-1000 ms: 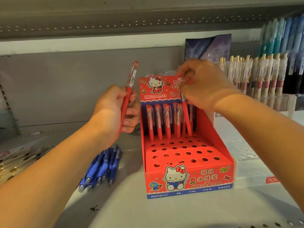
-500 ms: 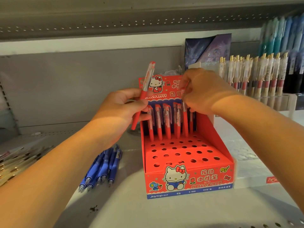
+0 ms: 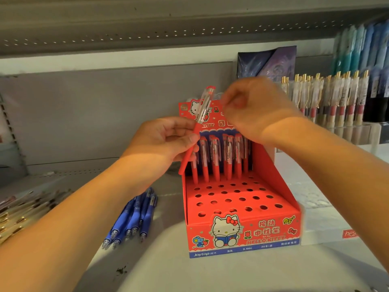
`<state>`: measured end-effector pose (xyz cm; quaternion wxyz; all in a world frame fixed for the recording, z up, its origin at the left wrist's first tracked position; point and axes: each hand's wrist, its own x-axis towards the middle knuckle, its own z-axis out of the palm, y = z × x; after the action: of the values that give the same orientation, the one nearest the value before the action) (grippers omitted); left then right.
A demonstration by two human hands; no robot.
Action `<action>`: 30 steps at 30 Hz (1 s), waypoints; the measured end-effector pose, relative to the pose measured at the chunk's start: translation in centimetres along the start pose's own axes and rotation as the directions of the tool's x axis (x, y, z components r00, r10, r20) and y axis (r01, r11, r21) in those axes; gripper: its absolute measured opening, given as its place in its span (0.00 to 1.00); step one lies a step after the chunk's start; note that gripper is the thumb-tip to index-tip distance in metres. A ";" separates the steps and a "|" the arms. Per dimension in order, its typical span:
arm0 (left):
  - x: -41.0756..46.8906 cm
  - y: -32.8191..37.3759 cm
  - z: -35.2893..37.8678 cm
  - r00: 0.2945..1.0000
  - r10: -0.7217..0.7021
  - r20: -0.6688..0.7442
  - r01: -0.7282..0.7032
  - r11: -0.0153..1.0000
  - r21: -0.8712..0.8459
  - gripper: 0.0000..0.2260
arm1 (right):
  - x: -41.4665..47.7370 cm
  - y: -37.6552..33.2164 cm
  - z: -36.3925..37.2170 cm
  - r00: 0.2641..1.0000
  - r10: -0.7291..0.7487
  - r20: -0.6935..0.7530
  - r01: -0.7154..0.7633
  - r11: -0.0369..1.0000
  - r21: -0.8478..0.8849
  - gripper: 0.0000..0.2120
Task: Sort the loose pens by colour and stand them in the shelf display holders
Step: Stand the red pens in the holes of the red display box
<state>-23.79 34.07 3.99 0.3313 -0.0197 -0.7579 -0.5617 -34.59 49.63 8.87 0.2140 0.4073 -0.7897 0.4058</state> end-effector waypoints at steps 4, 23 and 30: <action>-0.1 0.1 0.1 1.000 0.015 0.003 -0.015 1.000 -0.001 0.09 | -0.6 -1.4 0.1 0.995 0.015 0.097 -0.076 0.745 0.663 0.05; 0.1 0.0 0.3 0.994 0.067 -0.084 -0.040 0.954 0.297 0.10 | 0.1 -0.3 0.2 0.993 0.074 0.094 -0.117 0.767 0.630 0.10; 0.8 -1.1 -0.8 0.918 -0.301 -0.258 0.378 0.862 0.337 0.17 | 0.7 1.0 -0.9 0.995 -0.085 -0.045 0.077 0.985 -0.156 0.12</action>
<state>-24.46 32.69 3.58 0.2971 0.2347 -0.8072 -0.4528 -35.84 50.36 9.39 0.2816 0.4107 -0.7957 0.3448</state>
